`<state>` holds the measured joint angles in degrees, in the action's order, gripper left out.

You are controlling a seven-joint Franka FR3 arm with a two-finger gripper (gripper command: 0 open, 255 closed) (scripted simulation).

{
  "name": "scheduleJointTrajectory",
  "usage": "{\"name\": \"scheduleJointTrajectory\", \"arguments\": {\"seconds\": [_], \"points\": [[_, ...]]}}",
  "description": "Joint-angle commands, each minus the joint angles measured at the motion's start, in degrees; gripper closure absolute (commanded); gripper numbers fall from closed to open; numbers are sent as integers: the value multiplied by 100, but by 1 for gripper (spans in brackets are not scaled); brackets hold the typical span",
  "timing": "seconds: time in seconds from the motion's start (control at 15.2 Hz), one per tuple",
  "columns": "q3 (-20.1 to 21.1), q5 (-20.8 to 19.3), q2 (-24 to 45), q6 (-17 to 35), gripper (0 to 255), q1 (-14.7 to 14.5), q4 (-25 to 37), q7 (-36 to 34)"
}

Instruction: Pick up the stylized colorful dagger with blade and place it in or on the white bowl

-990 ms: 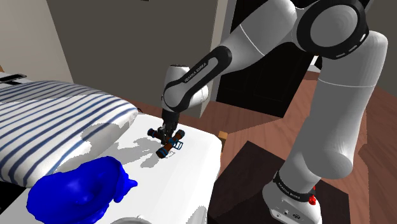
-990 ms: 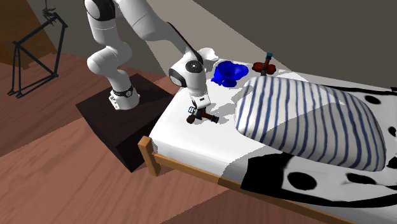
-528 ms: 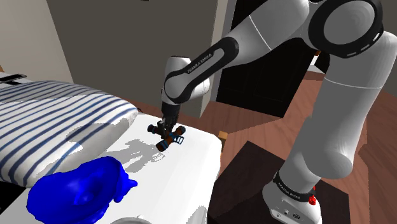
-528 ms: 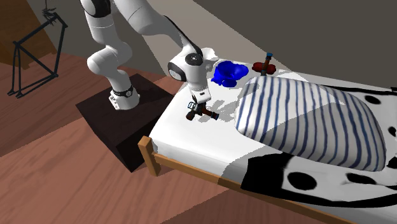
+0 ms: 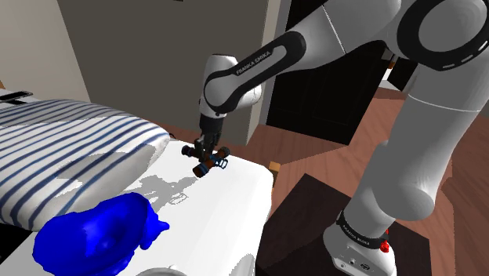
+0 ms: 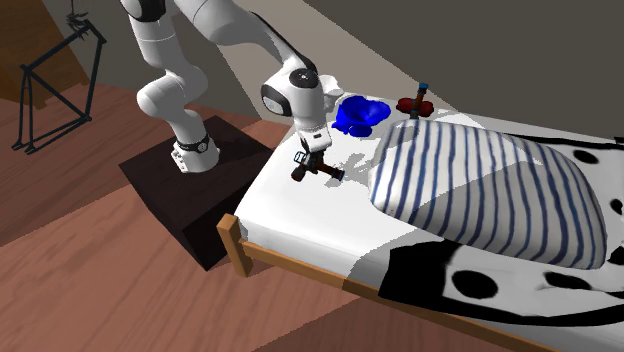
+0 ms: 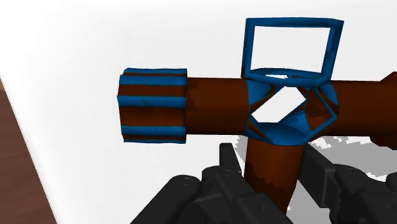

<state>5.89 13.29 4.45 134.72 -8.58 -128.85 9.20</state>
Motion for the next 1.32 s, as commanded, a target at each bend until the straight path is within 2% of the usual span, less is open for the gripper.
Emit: {"name": "scheduleJointTrajectory", "arguments": {"seconds": [0.0,1.25], "points": [[2,-24,-94,-162,255,-5,72,-51],[-36,-161,-777,-1571,255,32,812,-306]]}}
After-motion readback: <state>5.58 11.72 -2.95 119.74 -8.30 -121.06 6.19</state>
